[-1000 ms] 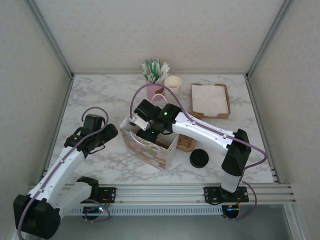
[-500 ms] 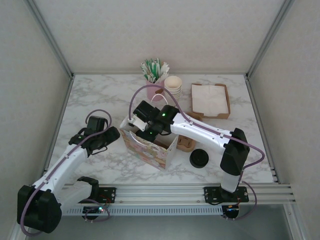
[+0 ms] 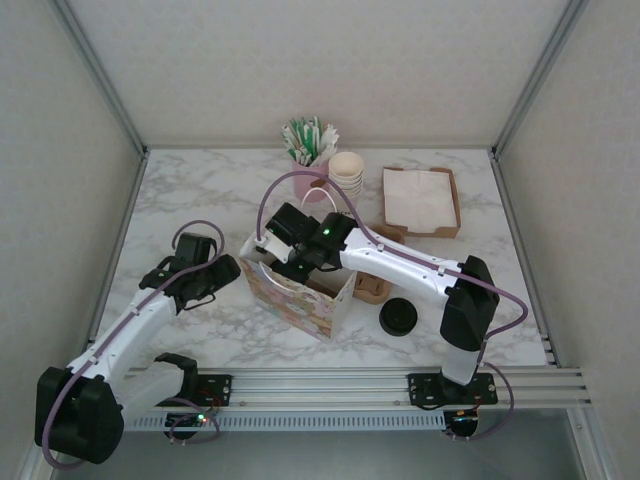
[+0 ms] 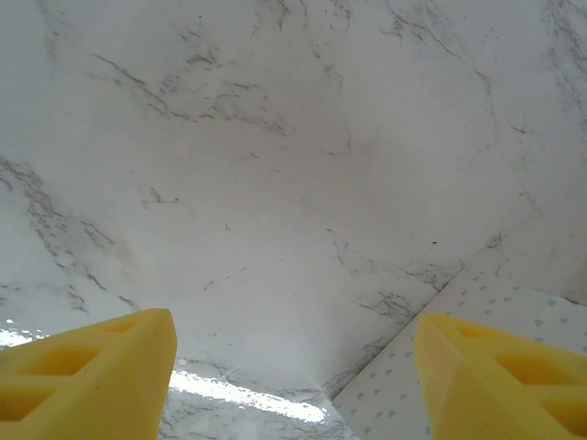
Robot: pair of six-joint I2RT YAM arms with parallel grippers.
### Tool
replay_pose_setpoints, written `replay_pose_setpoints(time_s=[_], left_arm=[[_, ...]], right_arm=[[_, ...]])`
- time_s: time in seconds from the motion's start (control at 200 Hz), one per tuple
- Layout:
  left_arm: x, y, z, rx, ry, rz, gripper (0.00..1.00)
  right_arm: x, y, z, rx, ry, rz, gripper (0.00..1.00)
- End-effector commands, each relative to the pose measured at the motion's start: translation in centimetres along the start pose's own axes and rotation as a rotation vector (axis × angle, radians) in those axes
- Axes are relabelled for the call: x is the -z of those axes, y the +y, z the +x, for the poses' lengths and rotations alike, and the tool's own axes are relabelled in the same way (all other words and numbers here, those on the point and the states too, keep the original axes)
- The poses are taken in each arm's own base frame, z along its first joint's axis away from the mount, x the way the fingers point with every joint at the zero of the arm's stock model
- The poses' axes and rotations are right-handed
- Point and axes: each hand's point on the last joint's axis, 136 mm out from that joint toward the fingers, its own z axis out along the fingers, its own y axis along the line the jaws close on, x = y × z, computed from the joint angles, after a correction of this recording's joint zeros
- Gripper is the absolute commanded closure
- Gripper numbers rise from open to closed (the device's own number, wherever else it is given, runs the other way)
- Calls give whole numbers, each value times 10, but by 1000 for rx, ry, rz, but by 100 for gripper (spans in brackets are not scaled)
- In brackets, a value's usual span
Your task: Pack the takeout coffee
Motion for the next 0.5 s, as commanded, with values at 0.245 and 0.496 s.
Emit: replay_pose_setpoints(time_s=[0.245,0.496], left_arm=[[-5,7,5,8,16,-16,32],[-6,7,6,17,20,-12,32]], right_arm=[[12,17,8,-15,-4,-75,51],[10,21,2,-21,-23,-101,51]])
